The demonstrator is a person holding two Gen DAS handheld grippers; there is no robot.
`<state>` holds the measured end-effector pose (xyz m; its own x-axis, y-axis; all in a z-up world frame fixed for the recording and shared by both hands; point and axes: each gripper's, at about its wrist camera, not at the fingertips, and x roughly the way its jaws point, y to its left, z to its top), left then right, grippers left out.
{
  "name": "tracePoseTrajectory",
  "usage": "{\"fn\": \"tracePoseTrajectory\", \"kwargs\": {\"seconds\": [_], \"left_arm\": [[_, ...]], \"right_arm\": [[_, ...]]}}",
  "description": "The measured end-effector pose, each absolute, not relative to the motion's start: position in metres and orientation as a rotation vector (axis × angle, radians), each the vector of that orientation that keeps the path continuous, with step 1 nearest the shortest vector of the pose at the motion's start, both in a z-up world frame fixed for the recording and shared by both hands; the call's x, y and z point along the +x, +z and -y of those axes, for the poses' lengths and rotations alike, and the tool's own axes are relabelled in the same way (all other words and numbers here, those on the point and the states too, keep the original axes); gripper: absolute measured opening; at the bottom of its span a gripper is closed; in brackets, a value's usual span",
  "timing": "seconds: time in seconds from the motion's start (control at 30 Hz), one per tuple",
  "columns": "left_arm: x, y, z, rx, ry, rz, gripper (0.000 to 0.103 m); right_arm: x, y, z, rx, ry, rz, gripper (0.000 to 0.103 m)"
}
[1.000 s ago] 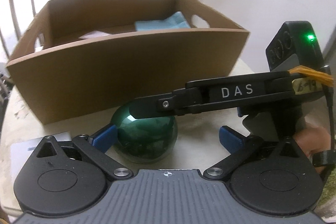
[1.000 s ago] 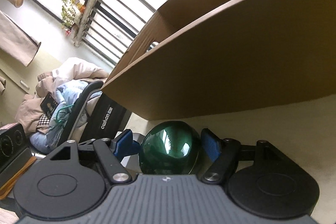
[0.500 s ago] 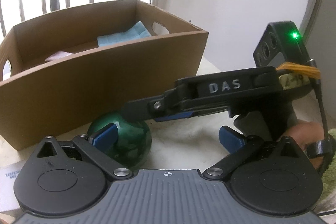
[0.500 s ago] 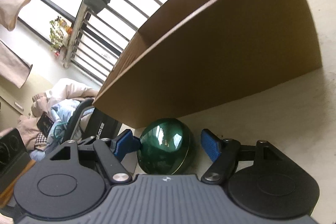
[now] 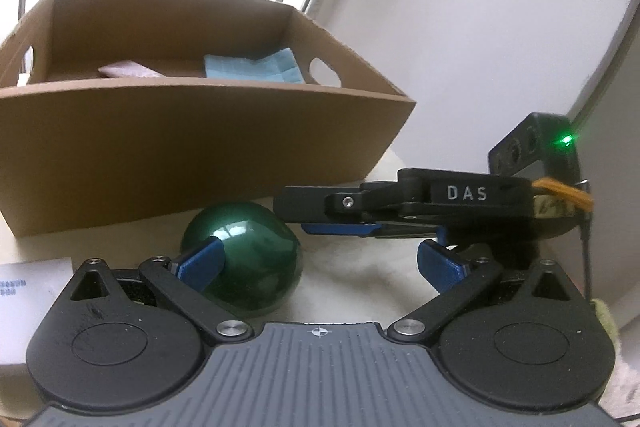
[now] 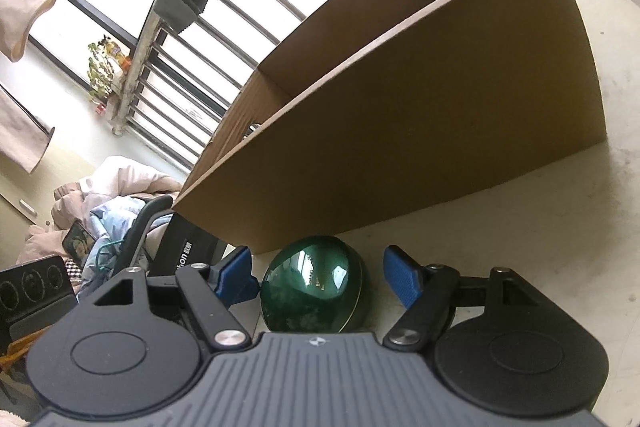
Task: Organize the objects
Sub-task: 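Lower the right gripper around the dark green jar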
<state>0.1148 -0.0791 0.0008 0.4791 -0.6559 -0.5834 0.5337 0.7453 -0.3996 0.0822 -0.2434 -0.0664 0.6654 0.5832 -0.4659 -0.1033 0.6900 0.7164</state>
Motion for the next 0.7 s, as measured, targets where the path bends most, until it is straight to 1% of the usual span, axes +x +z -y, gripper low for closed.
{"fn": "tracePoseTrajectory", "kwargs": {"seconds": [0.3, 0.53, 0.7], "left_arm": [[0.109, -0.002, 0.080, -0.161, -0.714, -0.759, 0.103], [0.095, -0.007, 0.104, 0.072, -0.652, -0.715, 0.103], [0.097, -0.010, 0.107, 0.104, -0.629, -0.712, 0.103]], "right_arm": [[0.083, -0.063, 0.241, 0.684, 0.423, -0.752, 0.078], [0.088, -0.065, 0.238, 0.679, 0.421, -0.768, 0.078], [0.093, -0.068, 0.232, 0.673, 0.429, -0.784, 0.079]]}}
